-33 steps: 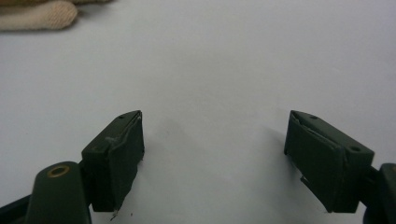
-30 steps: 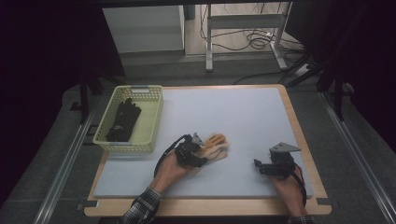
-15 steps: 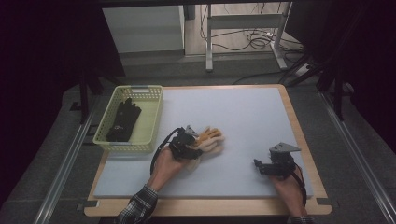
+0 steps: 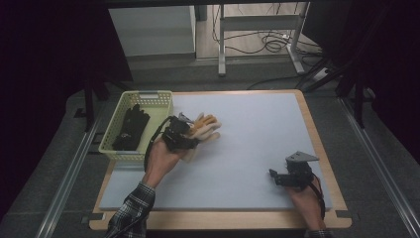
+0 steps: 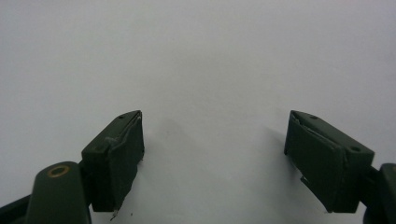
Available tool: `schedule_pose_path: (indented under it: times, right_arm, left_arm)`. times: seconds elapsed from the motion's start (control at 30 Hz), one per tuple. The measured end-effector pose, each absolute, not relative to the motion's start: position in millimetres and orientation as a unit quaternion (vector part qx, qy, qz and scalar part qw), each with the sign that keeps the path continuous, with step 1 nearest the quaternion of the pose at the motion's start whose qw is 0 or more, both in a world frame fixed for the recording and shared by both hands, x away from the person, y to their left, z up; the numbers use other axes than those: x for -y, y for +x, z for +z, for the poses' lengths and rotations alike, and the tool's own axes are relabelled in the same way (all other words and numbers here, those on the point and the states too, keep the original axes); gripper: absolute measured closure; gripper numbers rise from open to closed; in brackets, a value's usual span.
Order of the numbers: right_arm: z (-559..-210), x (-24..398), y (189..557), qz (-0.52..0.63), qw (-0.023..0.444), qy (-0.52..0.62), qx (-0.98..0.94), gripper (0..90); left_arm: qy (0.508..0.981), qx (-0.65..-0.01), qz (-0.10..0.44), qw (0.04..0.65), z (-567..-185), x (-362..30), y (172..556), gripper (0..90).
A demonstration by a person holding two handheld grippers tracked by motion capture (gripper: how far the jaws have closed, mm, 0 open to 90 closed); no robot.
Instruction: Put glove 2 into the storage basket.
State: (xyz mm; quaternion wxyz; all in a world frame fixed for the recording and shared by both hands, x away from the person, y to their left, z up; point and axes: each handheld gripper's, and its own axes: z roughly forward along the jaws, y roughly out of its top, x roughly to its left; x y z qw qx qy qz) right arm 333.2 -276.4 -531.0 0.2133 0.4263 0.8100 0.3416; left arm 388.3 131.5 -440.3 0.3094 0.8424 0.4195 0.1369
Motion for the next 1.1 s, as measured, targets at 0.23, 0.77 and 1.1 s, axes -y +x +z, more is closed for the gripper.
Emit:
schedule_pose_path:
  times: [0.23, 0.77, 1.1]
  right_arm:
    - [-531.1, 276.4, 333.3, 0.343, 0.213, 0.427, -0.809, 19.6]
    - [-531.2, 276.3, 333.3, 0.343, 0.213, 0.427, -0.809, 19.5]
    - [-531.2, 276.4, 333.3, 0.343, 0.213, 0.427, -0.809, 19.5]
  left_arm:
    - [0.824, -0.452, 0.155, 0.304, -424.3, -161.5, 402.6, 55.6]
    - [0.759, -0.551, 0.204, 0.28, -409.7, -242.8, 427.8, 54.9]
    - [0.738, -0.593, 0.2, 0.251, -429.0, -269.2, 445.6, 54.0]
